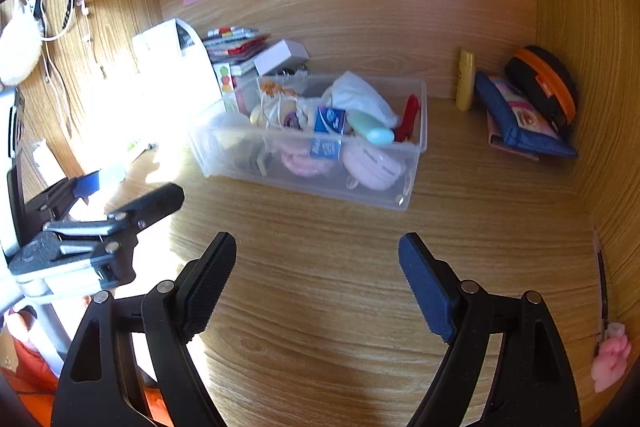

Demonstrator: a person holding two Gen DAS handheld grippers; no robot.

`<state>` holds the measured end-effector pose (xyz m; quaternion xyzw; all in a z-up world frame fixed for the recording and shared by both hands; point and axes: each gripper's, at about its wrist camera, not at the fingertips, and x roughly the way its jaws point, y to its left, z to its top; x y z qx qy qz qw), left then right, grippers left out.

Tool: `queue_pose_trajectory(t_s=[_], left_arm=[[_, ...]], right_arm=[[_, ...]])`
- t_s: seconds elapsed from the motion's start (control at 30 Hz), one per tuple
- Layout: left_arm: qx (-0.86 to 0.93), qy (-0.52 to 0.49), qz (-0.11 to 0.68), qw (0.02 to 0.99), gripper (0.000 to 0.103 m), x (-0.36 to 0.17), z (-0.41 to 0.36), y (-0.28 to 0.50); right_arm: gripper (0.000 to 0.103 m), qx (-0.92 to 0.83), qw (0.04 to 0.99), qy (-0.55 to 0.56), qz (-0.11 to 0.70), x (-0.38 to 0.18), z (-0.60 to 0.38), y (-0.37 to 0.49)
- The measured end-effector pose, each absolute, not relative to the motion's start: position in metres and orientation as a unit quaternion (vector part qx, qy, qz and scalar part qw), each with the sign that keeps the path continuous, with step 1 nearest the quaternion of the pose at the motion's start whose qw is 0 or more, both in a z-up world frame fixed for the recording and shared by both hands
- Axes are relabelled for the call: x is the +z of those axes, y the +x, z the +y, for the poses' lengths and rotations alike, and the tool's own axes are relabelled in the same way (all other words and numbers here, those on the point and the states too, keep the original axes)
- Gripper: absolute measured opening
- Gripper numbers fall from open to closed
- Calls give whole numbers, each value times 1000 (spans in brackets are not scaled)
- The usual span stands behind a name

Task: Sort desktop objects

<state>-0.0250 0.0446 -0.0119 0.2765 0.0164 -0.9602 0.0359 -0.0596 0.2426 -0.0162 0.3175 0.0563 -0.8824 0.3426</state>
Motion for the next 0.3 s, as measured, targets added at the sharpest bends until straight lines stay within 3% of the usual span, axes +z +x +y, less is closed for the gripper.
queue_pose_trajectory(t_s=[0.3], left_arm=[[-966, 256, 25, 31, 102, -5, 40, -22]], right_arm=[[81, -886, 345, 306, 56, -8, 239, -59]])
